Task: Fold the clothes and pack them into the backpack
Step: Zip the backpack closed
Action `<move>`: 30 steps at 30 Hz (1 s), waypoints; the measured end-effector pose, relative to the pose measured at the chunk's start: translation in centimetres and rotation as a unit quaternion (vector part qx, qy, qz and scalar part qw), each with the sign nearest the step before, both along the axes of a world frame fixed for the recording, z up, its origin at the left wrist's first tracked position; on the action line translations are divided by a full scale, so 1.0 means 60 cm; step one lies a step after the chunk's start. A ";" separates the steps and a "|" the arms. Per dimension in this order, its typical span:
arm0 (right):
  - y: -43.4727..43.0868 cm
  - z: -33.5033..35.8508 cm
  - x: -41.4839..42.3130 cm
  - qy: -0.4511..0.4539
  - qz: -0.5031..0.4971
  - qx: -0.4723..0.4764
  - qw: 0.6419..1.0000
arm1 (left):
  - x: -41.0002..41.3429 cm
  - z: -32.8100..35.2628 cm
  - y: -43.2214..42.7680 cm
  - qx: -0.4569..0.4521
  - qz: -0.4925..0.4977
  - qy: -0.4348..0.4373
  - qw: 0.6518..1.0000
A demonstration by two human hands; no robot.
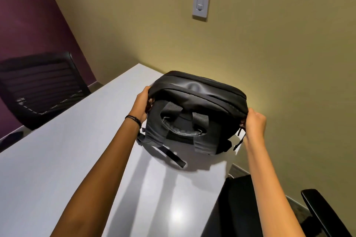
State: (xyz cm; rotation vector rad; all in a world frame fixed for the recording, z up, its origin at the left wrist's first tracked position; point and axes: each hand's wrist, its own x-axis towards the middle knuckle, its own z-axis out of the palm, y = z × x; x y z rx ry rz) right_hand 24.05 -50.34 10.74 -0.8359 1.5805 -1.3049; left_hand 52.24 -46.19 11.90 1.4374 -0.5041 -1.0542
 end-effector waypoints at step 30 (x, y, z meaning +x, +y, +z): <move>-0.063 -0.231 0.000 0.489 0.303 -0.181 0.798 | -0.166 -0.304 -0.094 0.091 -0.316 -0.515 0.791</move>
